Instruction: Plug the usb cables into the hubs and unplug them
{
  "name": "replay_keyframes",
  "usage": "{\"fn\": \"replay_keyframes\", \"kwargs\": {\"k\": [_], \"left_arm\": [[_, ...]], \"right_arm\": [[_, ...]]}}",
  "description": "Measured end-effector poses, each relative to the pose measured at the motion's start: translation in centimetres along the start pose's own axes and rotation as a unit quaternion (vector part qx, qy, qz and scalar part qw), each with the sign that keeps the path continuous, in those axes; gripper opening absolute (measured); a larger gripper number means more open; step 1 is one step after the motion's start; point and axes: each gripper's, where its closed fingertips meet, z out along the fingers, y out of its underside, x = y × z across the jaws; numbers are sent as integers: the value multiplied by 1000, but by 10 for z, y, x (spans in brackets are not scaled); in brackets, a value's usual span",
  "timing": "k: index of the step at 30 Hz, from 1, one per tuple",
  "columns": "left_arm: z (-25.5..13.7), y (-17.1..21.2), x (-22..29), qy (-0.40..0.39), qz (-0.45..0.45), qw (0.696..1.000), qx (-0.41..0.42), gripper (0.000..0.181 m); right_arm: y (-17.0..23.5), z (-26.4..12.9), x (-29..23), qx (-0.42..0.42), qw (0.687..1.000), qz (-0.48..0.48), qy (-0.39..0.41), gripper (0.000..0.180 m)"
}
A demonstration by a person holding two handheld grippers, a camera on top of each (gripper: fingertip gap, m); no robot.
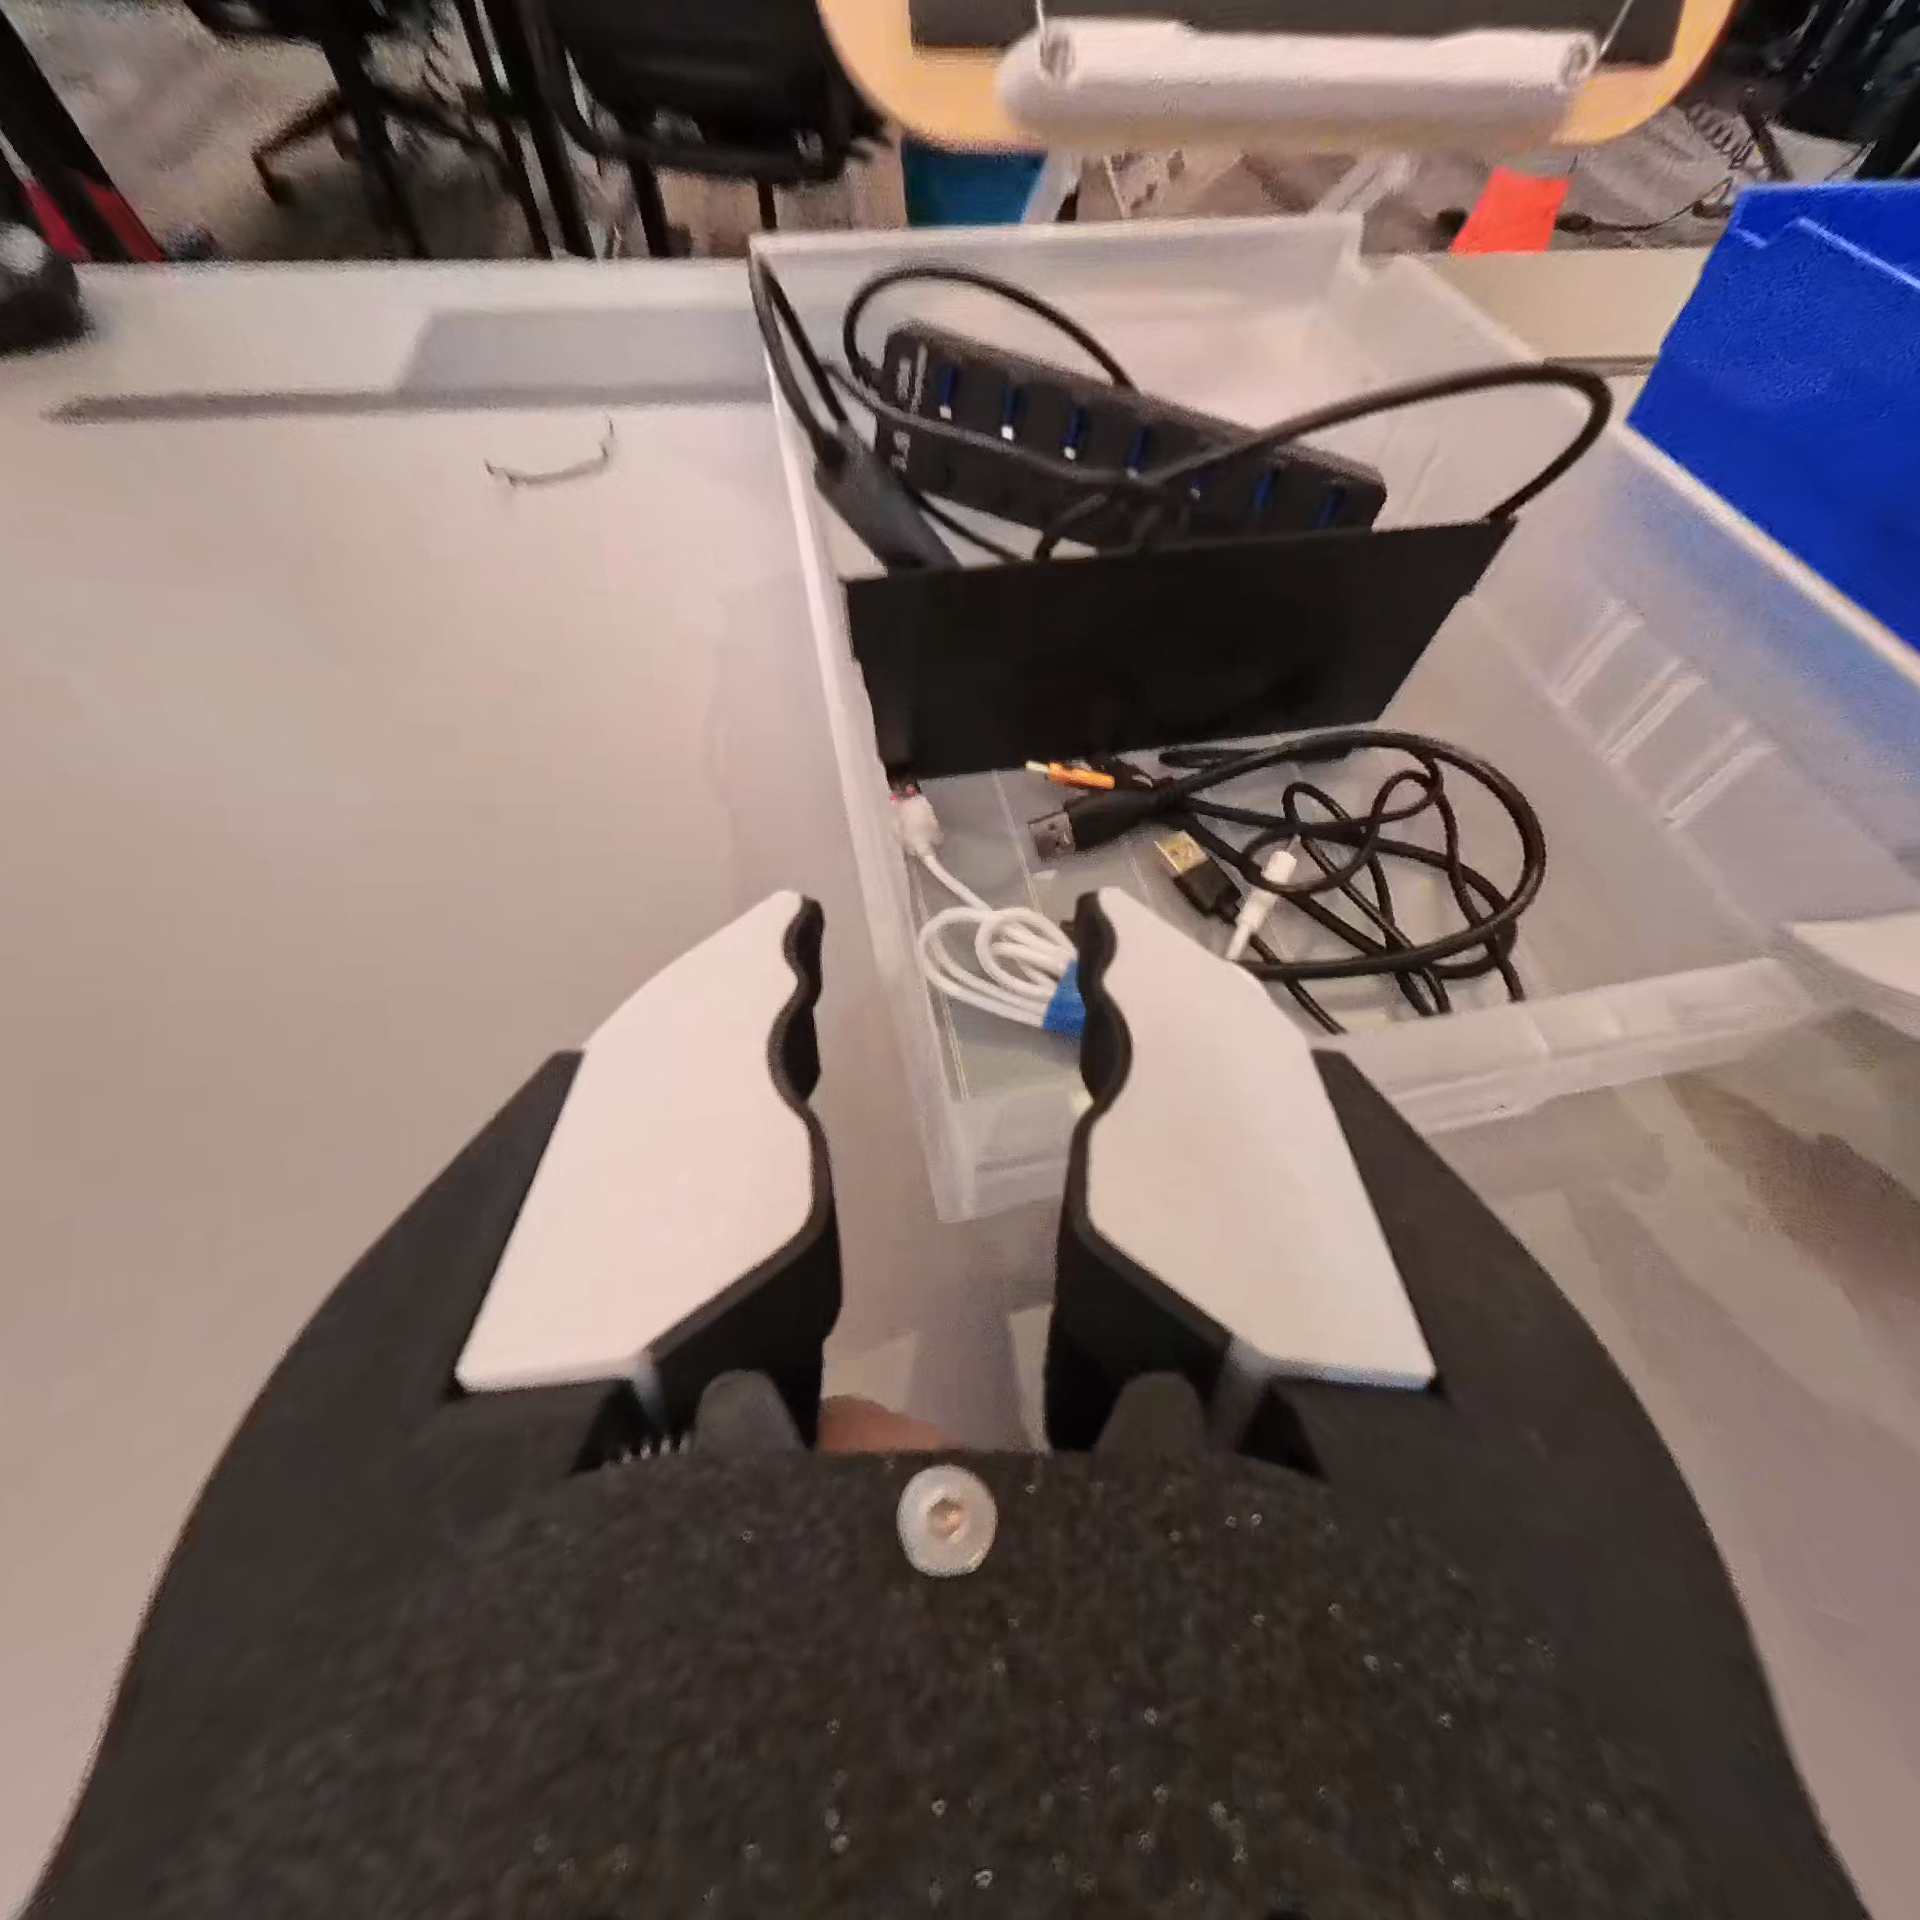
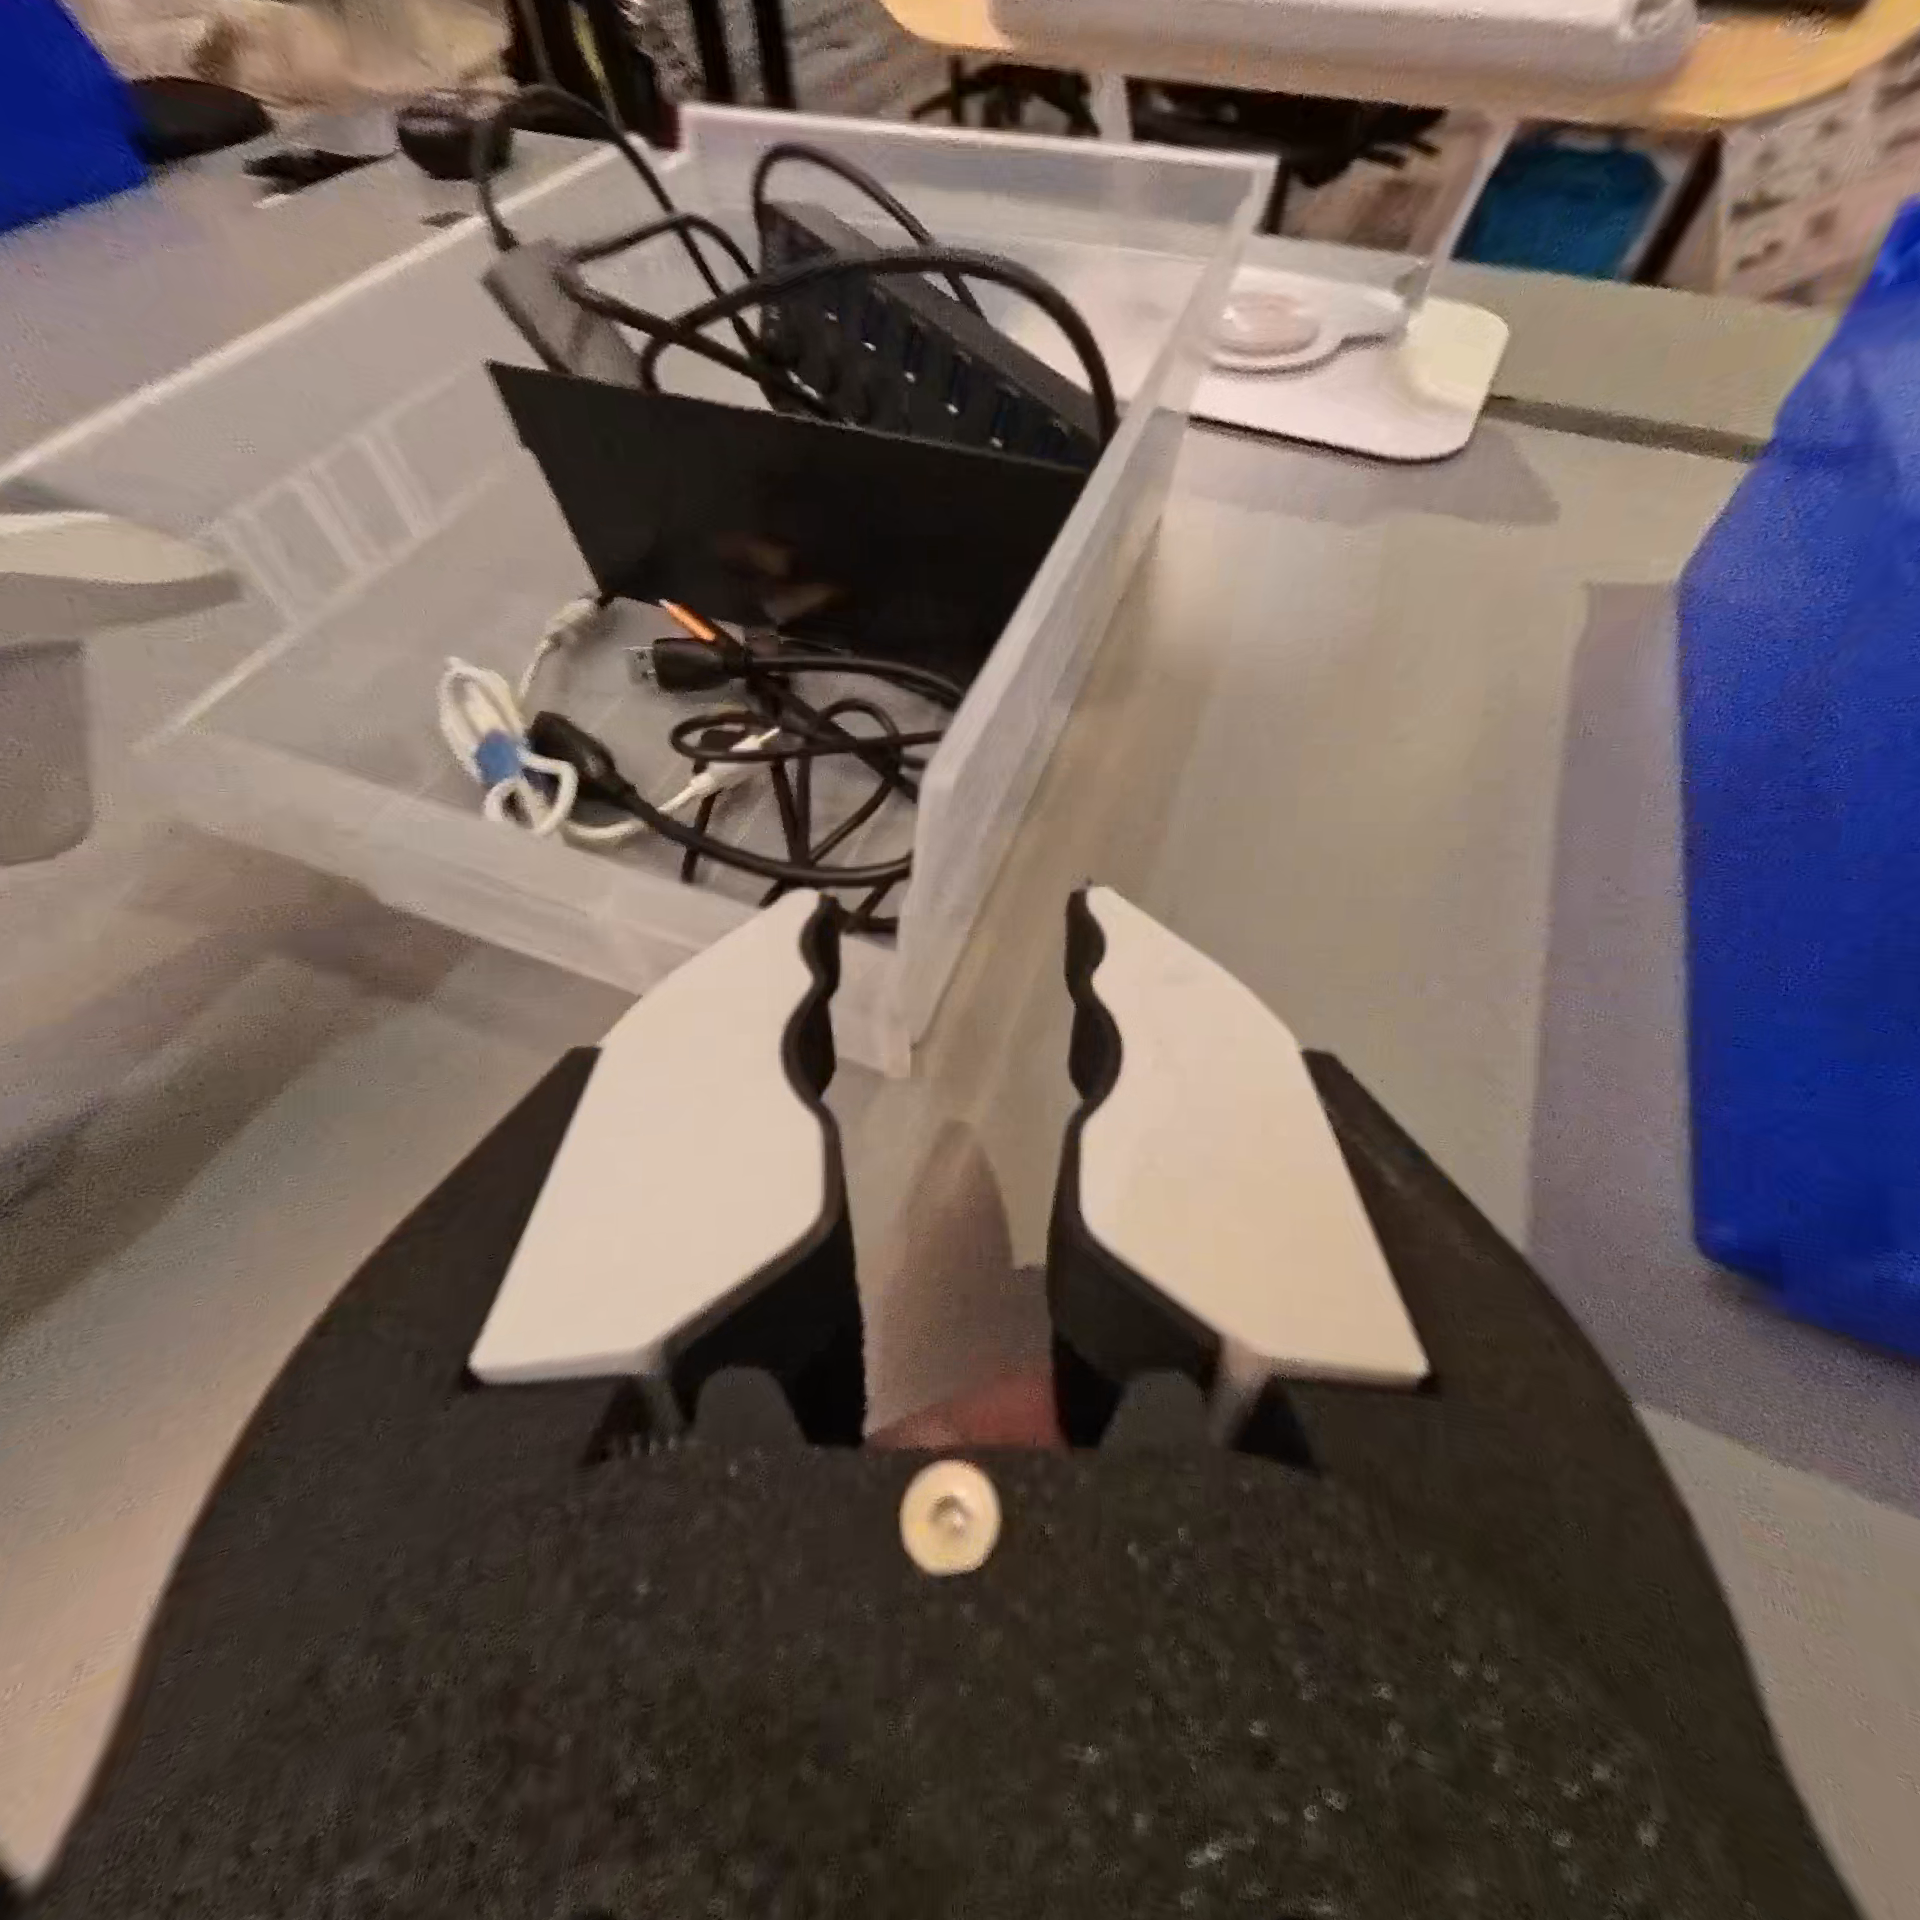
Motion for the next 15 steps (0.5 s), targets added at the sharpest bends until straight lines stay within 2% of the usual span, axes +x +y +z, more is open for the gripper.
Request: {"fn": "replay_keyframes", "kwargs": {"k": [3, 6, 7, 10, 12, 15], "left_arm": [[4, -5, -11, -32, 47, 998, 16, 41], [23, 17, -11, 31, 14, 999, -43, 9], [26, 16, -17, 34, 6, 998, -49, 7], [30, 12, -33, 34, 59, 996, -64, 4], [28, 6, -50, 50, 38, 996, -57, 3], [18, -1, -93, 22, 22, 999, -41, 2]], "right_arm": [[-1, 27, 0, -14, 998, -1, 69, 37], [-3, 37, -7, -17, 996, 48, 78, 22], [-4, 36, -4, -16, 994, 57, 97, 6], [-5, 35, -16, -21, 990, 18, 139, 4], [-11, 35, -34, -9, 989, 34, 146, 4], [-27, 45, -73, 15, 988, 29, 148, 5]]}}
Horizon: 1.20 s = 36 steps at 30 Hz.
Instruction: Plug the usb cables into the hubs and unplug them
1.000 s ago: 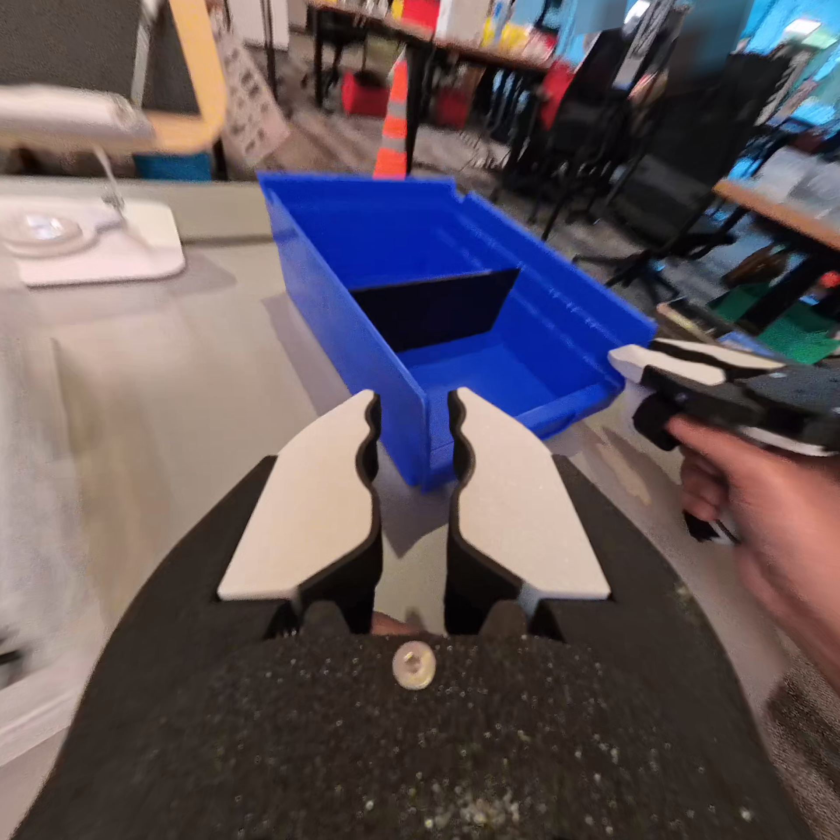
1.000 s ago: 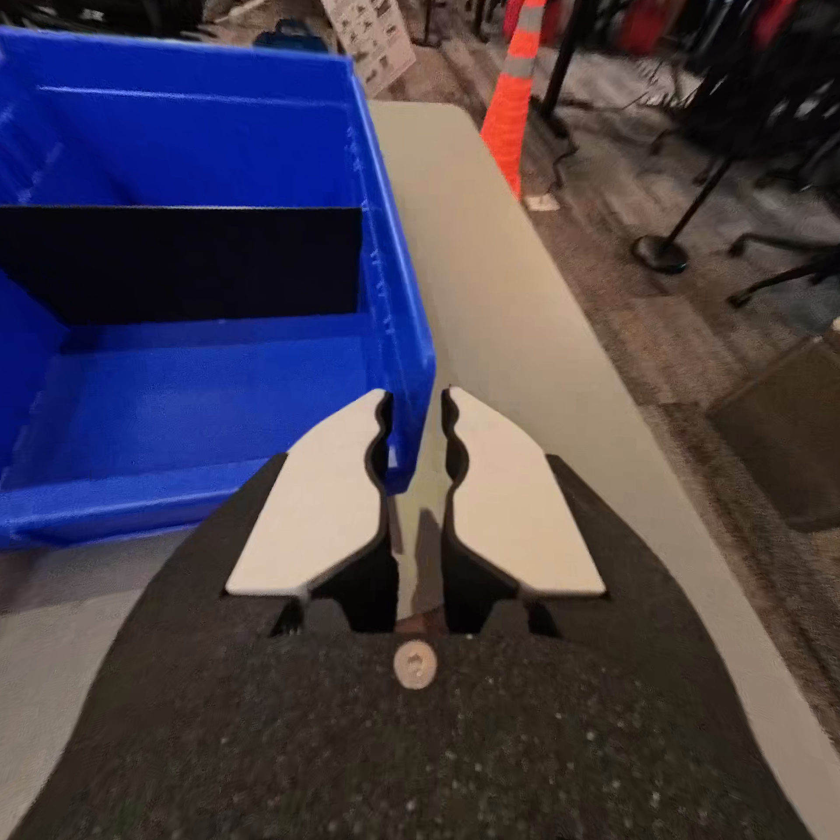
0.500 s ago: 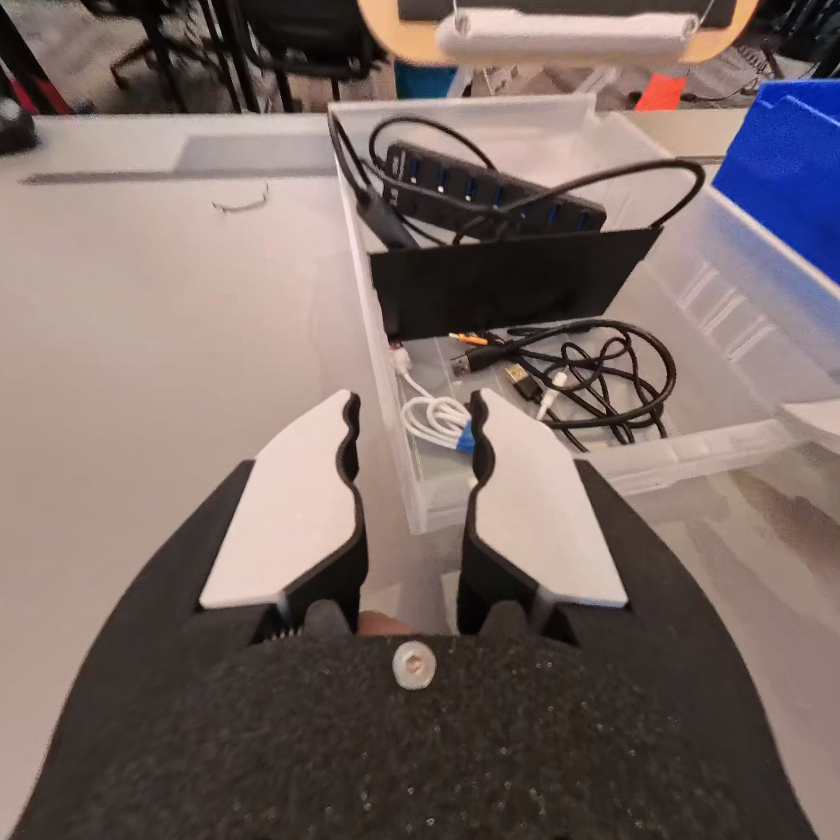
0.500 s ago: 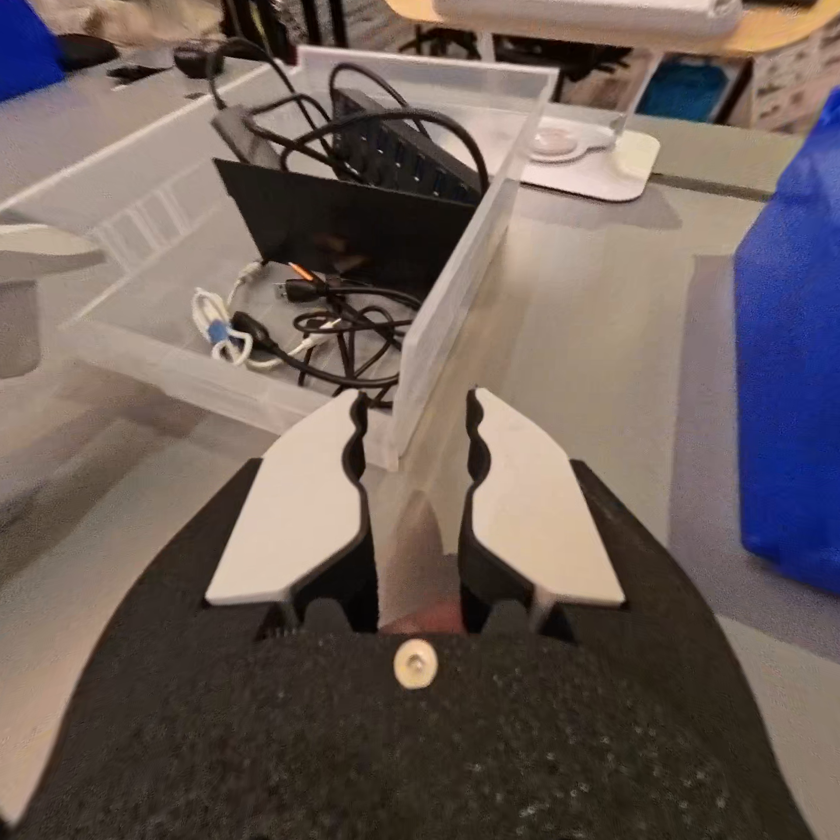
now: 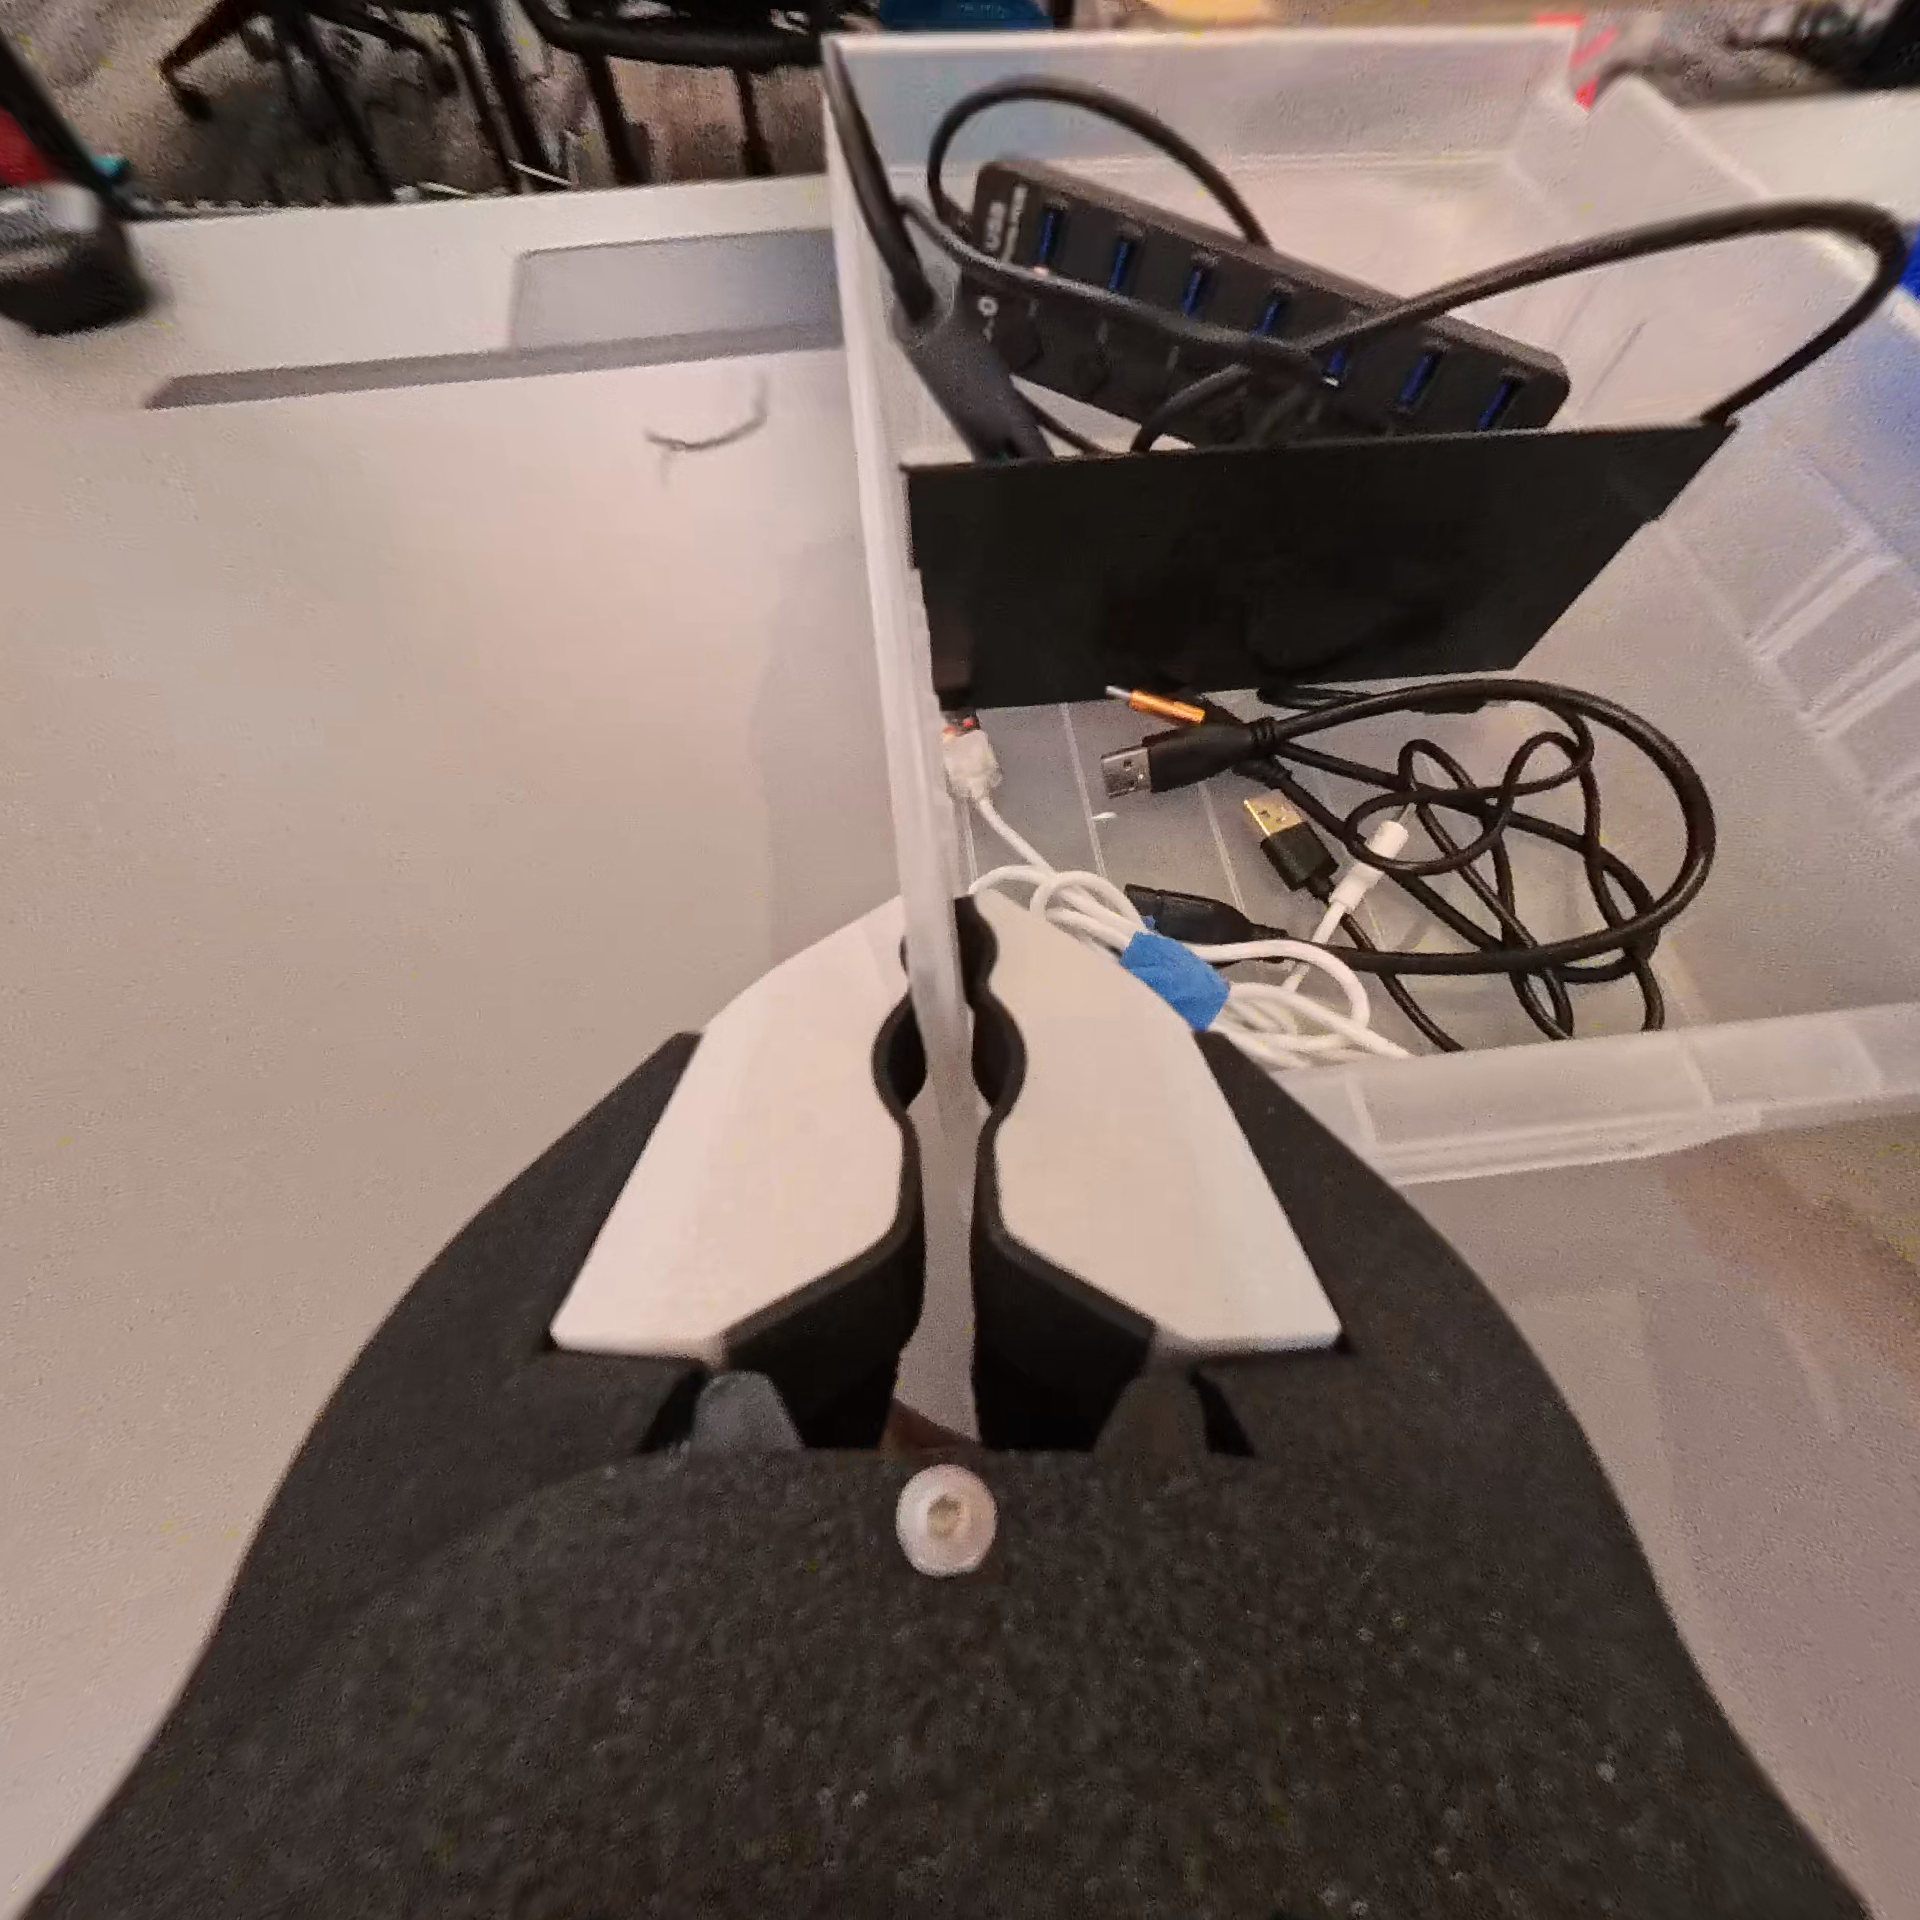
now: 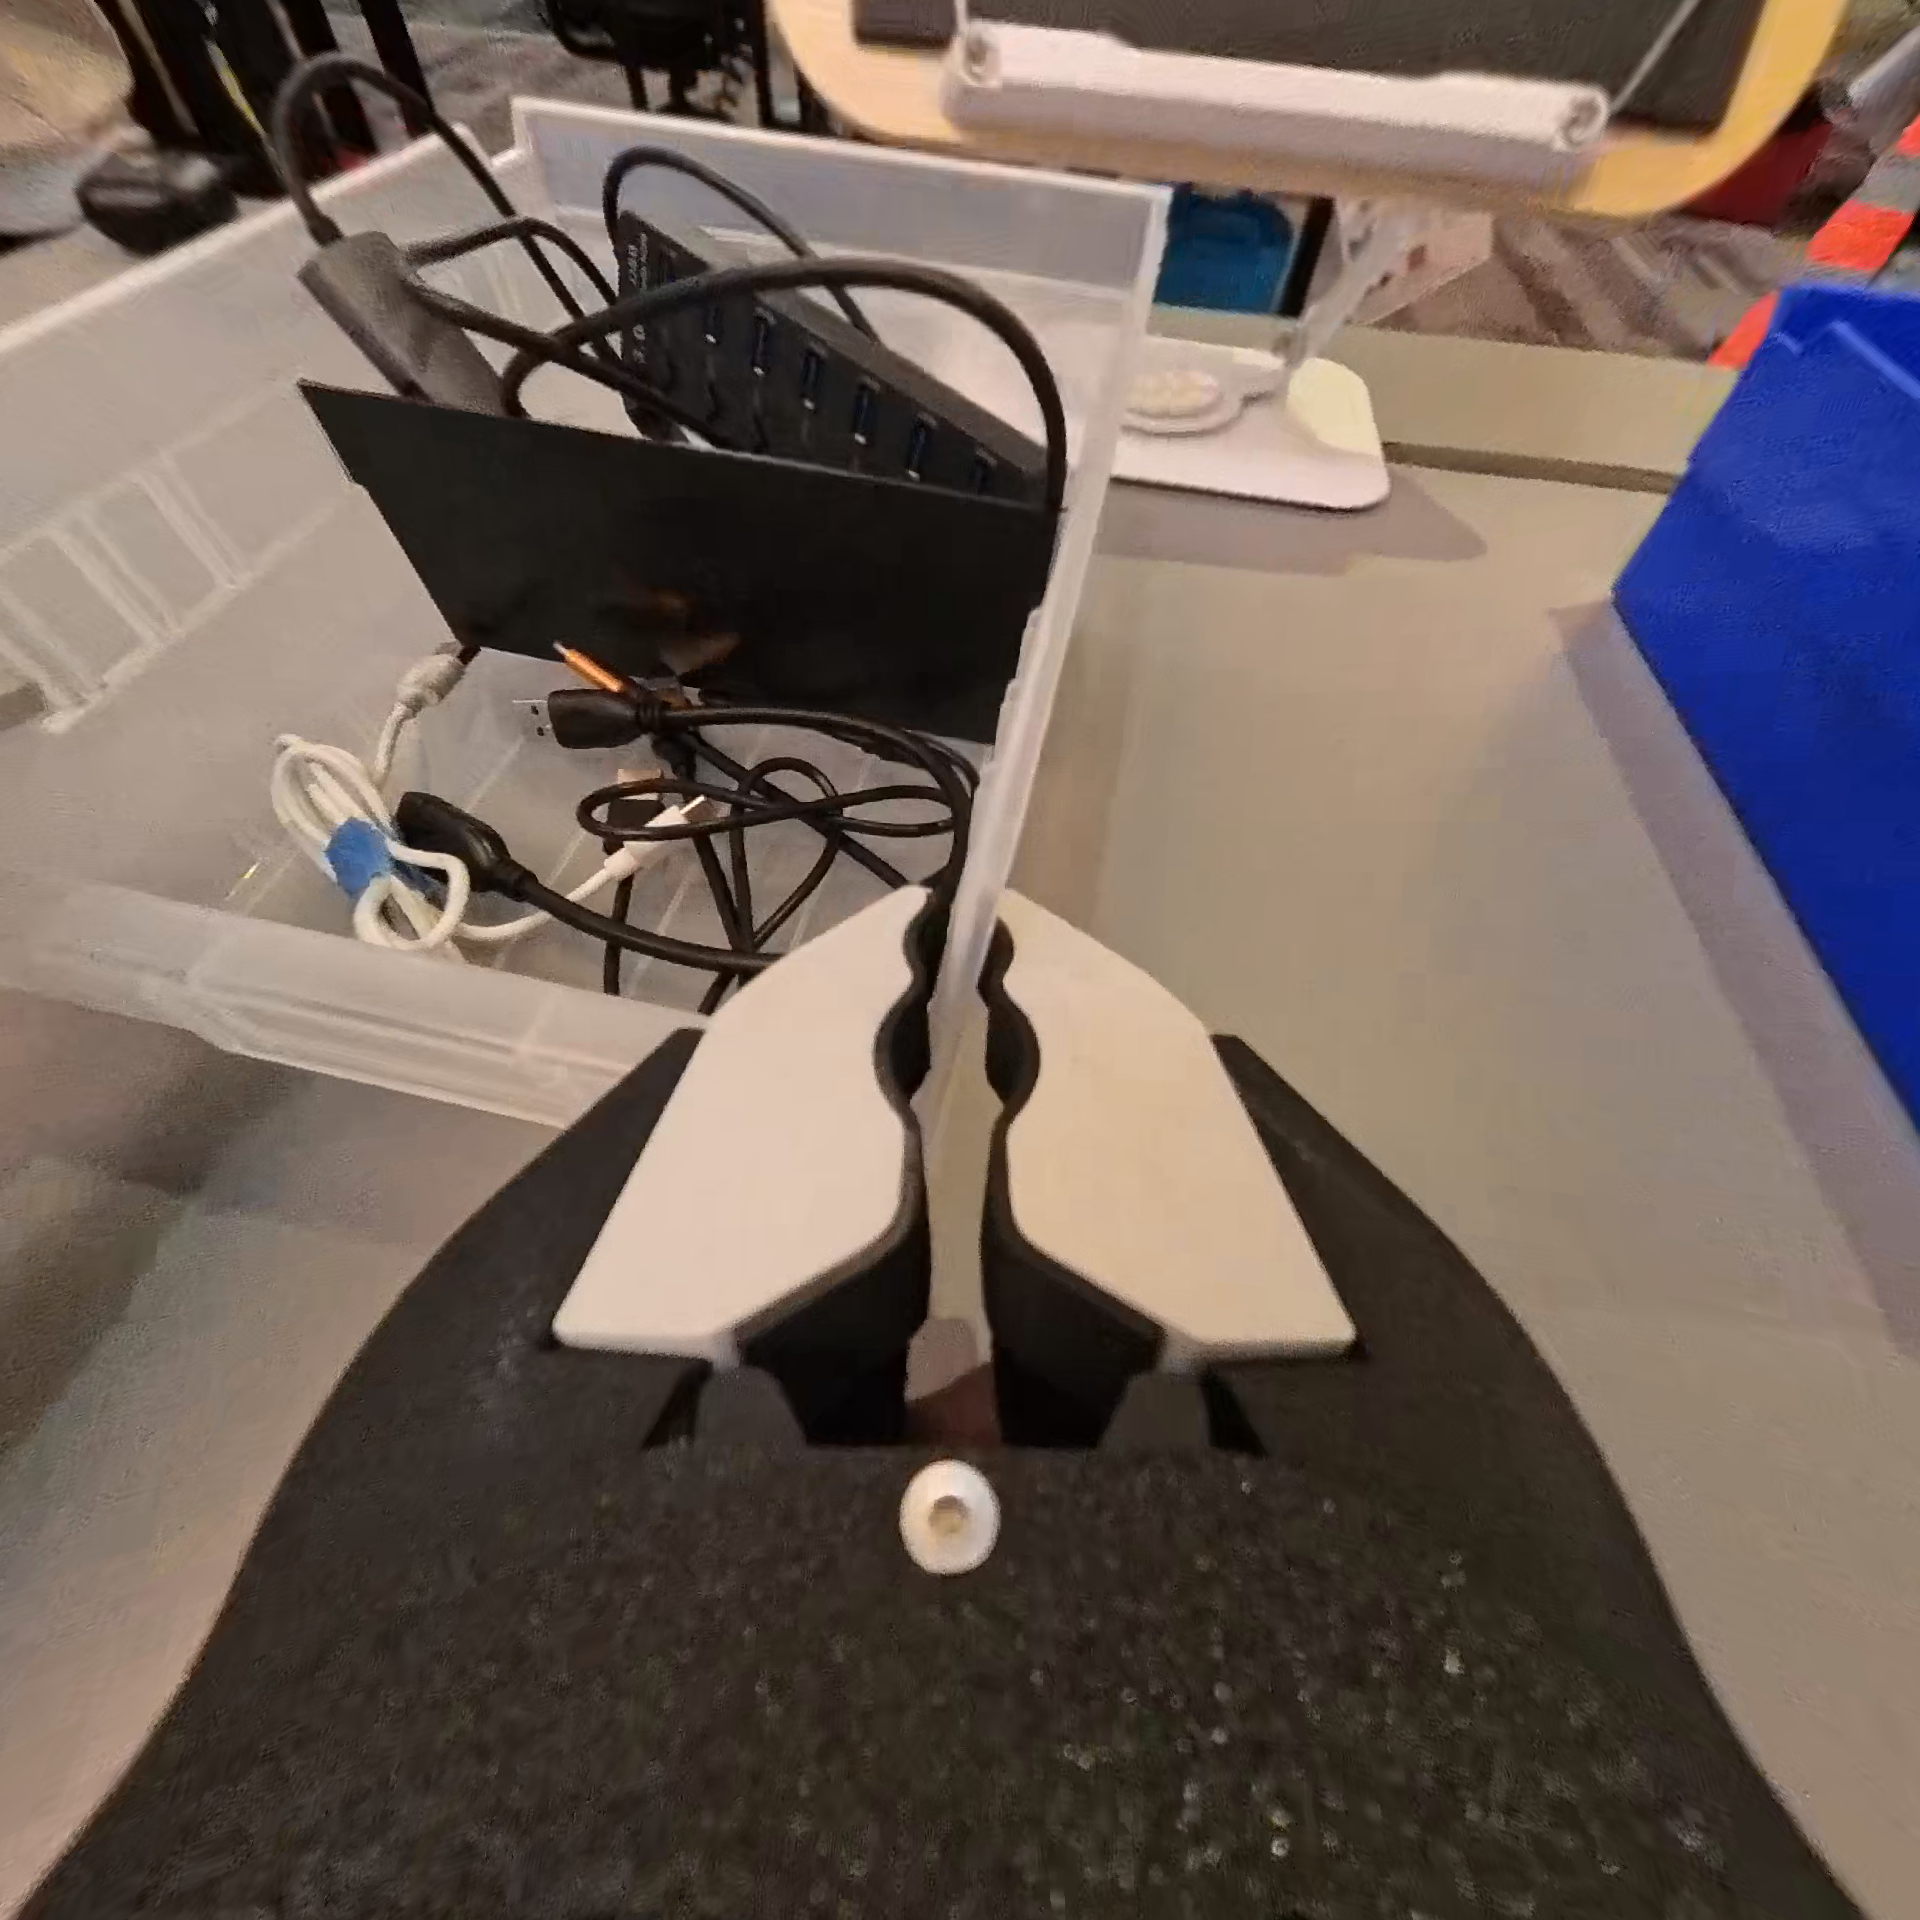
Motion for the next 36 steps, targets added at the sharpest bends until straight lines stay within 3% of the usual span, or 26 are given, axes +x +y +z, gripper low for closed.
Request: {"fn": "replay_keyframes", "kwargs": {"k": [6, 13, 18, 21, 24, 30, 33, 36], "left_arm": [[-24, 7, -93, -60, -42, 997, 16, 1], [-11, 24, -124, -64, -68, 996, -6, 2], [-12, 19, -128, -74, -76, 994, 18, 4], [-21, 7, -128, -87, -84, 992, 47, 28], [-39, -12, -123, -90, -88, 987, 102, 31], [-87, -40, -106, -127, -88, 959, 235, 31], [-80, -35, -74, -111, -57, 971, 205, 29], [-59, -13, -27, -49, -66, 987, 140, 29]], "right_arm": [[-15, 17, -93, 20, 998, -36, -39, 6], [-7, 41, -125, -6, 996, -46, -77, 8], [-4, 14, -128, -19, 975, -81, -207, 18], [11, -30, -119, -50, 938, -110, -324, 27], [17, -65, -73, -51, 916, -106, -384, 31], [26, -73, 107, -35, 962, -65, -264, 32], [39, -80, 207, 20, 984, -1, -179, 33], [38, -82, 276, 39, 979, 127, -155, 33]]}}
